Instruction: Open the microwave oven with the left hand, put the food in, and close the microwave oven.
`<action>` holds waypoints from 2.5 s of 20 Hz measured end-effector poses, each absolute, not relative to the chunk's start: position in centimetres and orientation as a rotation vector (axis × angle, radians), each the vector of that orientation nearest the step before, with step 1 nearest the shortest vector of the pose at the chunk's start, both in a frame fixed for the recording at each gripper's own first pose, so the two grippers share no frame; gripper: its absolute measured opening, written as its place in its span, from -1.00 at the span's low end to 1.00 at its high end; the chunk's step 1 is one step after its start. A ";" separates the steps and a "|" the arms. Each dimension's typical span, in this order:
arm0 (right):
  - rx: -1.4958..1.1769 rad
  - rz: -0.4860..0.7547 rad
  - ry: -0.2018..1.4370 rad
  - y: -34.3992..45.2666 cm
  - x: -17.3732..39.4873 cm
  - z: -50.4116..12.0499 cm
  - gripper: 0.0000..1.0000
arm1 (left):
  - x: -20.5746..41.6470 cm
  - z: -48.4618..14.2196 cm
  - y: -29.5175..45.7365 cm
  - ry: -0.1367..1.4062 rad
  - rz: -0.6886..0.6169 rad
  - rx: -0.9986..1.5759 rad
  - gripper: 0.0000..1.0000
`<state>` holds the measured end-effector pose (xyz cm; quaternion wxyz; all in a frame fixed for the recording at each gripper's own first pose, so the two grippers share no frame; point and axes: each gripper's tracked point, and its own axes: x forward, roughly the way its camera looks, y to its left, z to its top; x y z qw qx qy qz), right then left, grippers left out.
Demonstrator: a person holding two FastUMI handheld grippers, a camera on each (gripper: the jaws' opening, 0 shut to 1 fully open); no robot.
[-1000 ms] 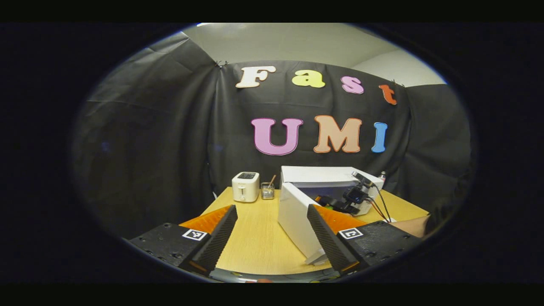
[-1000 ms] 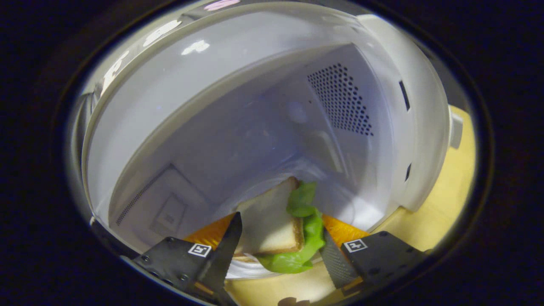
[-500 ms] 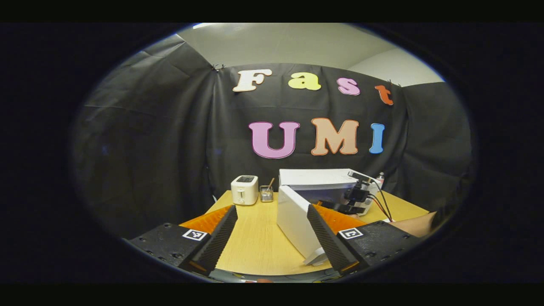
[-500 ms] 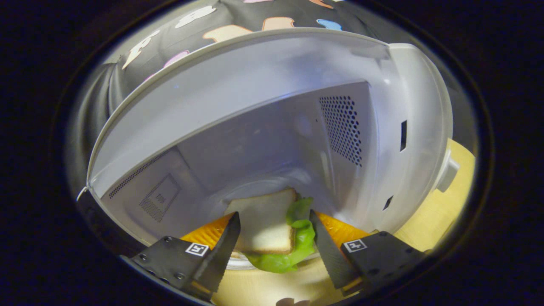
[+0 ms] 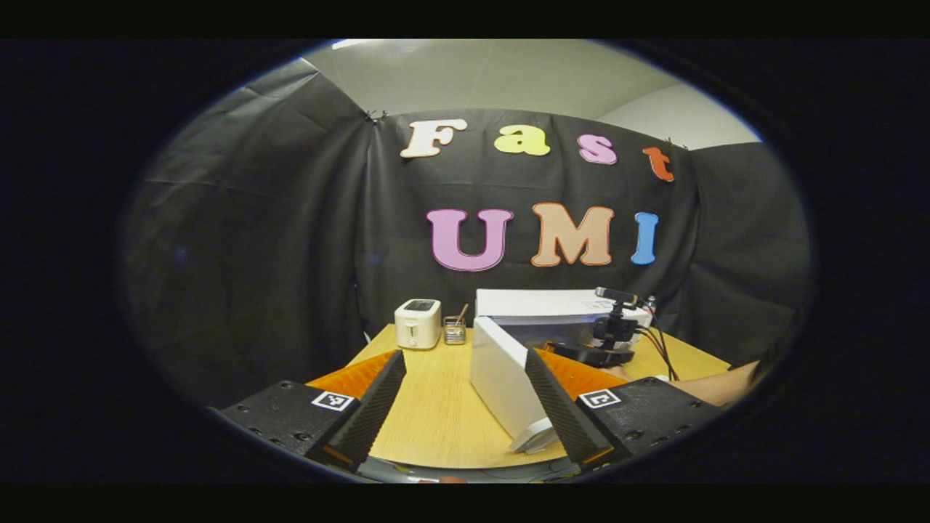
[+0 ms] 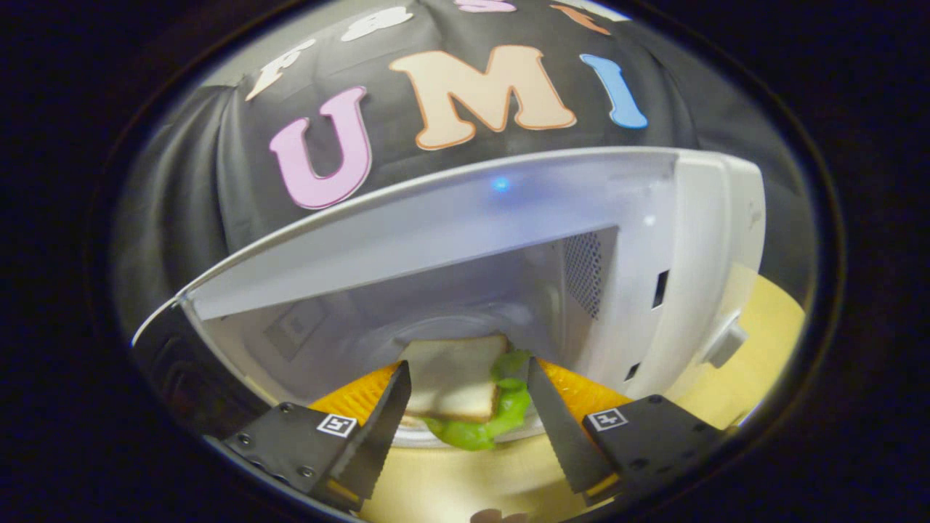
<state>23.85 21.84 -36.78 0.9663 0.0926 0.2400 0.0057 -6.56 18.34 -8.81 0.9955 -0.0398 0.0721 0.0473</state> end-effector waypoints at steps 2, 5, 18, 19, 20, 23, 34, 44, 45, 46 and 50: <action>0.125 0.080 0.464 21.5 21.8 -35.1 0.97 | -6.5 -8.8 18.0 0.135 0.090 -0.069 0.92; 0.089 0.140 0.413 19.8 19.1 -31.8 0.84 | -6.5 -8.6 18.0 0.118 0.103 -0.059 0.93; 0.054 0.243 0.231 11.9 9.7 -17.5 0.97 | -8.4 -15.6 18.4 0.177 0.175 0.028 0.76; 0.050 0.241 0.213 11.5 9.5 -16.5 0.97 | -8.3 -16.5 18.1 0.192 0.161 0.009 0.65; 0.043 0.238 0.198 11.1 9.3 -15.5 0.97 | -8.3 -17.6 17.3 0.222 0.135 -0.013 0.45; 0.023 0.233 0.185 10.2 8.5 -14.2 0.97 | -7.6 -19.4 17.5 0.261 0.141 0.008 0.14; 0.047 0.199 0.173 6.7 8.4 -11.9 0.83 | -7.4 -24.0 12.8 0.370 0.070 0.055 -1.00; 0.026 0.163 0.161 3.5 8.9 -11.1 0.83 | -5.4 -23.8 8.6 0.371 0.017 0.057 -1.00; 0.023 0.158 0.161 3.1 8.9 -11.2 0.83 | -5.0 -23.8 8.1 0.372 0.006 0.059 -1.00; 0.018 0.151 0.163 2.7 8.8 -11.1 0.83 | -4.6 -23.8 7.5 0.373 -0.005 0.063 -1.00; 0.015 0.124 0.153 0.8 9.0 -10.6 0.83 | -2.5 -23.2 5.4 0.356 -0.055 0.077 -1.00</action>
